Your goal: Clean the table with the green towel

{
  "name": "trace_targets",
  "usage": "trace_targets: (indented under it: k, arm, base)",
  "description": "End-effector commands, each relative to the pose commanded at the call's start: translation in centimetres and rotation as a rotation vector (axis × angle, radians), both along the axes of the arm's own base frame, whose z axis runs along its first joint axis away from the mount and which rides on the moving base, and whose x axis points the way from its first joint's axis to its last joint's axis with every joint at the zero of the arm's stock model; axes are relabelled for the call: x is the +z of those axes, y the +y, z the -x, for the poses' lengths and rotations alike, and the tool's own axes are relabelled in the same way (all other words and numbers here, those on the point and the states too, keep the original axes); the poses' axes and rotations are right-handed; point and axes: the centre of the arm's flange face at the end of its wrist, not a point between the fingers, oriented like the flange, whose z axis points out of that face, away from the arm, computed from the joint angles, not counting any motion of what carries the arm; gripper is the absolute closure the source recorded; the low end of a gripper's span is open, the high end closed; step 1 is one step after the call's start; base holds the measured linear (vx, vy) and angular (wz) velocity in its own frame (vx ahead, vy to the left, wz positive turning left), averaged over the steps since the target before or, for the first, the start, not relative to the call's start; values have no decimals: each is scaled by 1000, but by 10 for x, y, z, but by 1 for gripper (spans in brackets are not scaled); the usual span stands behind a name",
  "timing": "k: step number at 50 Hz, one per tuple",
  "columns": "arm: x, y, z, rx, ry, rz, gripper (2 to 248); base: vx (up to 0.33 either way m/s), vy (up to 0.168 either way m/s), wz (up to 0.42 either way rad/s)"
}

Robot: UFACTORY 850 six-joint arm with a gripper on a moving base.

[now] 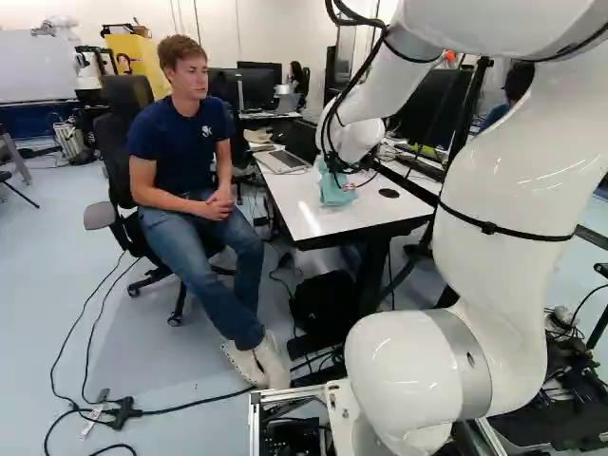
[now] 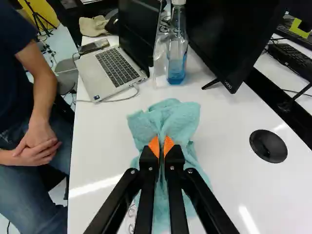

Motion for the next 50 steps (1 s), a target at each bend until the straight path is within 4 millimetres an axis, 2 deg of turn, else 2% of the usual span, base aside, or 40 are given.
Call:
trace_targets:
  k: [22, 50]
  arm:
    - [0, 29, 14, 57, 10, -1, 219]
    - [-6, 33, 23, 70, 94, -7, 219]
  base:
    - [0, 0, 0]
    - [0, 0, 0]
